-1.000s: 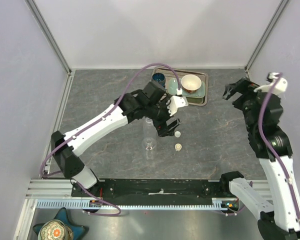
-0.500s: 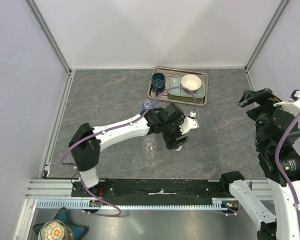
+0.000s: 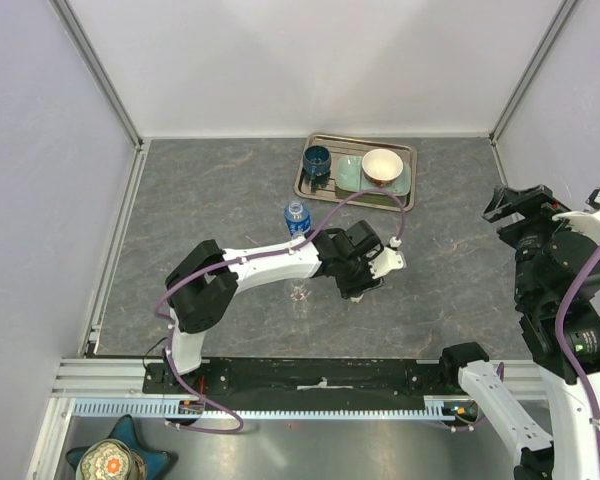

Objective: Screw on the bottle caps
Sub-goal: Pick up the bottle cap from the center of the board.

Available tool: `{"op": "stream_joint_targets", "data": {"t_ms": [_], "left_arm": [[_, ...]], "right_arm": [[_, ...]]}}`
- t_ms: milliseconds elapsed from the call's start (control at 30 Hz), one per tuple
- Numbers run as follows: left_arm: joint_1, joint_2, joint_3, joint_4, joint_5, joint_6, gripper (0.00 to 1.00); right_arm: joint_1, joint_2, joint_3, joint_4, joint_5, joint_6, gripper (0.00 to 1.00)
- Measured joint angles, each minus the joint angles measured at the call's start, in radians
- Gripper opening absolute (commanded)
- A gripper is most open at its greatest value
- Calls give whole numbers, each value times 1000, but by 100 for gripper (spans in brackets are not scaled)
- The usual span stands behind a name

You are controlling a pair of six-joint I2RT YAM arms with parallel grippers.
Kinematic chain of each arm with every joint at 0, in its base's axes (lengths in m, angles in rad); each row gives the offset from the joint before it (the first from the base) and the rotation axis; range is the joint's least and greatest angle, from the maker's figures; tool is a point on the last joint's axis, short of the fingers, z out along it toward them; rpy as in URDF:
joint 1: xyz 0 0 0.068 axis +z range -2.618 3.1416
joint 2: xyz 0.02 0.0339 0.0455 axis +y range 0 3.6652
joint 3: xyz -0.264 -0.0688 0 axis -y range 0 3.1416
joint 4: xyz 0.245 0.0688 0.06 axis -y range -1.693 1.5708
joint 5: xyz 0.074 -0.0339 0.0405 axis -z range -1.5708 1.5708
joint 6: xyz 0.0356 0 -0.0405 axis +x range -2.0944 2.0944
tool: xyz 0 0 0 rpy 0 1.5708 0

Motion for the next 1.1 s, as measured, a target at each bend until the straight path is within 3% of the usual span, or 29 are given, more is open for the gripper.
{"op": "stream_joint_targets", "data": {"t_ms": [133,933,1100], "left_arm": [[-6,10,0,24,-20,6,49],[-13,35,-36,82,-27,34,45],[-13,39,-39,99,-27,36,27]], "right_arm": [[0,-1,0,0,-8,-3,80],[0,-8,-26,-3,-80,-3,76],[0,-9,-28,-3,-87,-3,75]]}}
